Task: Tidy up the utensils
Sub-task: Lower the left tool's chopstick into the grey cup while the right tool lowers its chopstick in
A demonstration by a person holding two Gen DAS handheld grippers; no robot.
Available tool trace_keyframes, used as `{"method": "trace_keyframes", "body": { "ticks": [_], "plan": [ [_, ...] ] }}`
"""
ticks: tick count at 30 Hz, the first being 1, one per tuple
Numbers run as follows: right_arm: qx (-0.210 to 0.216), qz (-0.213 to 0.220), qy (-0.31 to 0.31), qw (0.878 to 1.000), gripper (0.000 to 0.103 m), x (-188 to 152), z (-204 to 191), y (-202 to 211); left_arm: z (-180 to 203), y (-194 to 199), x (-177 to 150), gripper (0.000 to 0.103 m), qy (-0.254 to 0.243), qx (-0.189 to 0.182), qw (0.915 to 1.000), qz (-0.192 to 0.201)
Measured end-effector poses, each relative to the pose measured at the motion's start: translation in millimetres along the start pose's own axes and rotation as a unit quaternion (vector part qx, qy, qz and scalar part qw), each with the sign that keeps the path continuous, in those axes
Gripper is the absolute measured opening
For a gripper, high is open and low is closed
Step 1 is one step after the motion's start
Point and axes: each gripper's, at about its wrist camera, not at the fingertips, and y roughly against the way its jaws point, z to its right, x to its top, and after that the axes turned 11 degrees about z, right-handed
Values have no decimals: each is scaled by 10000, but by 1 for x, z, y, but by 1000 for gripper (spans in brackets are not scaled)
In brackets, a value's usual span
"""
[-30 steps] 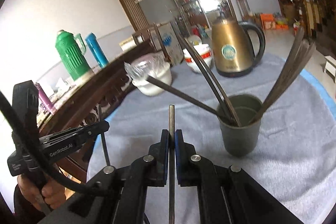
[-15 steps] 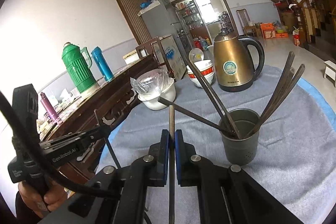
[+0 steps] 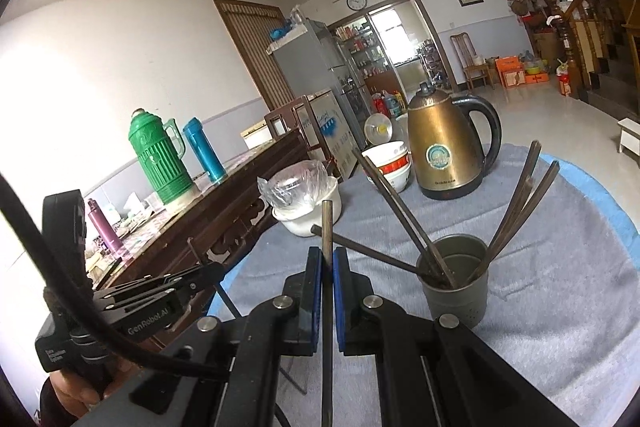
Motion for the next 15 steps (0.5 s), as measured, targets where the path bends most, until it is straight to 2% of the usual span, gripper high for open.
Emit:
{"method": "trace_keyframes", "body": {
  "ticks": [15],
  "plan": [
    [126,266,191,9994,6,30,-6,17,17,11,13,5,-205,38,9997,105]
  ]
}}
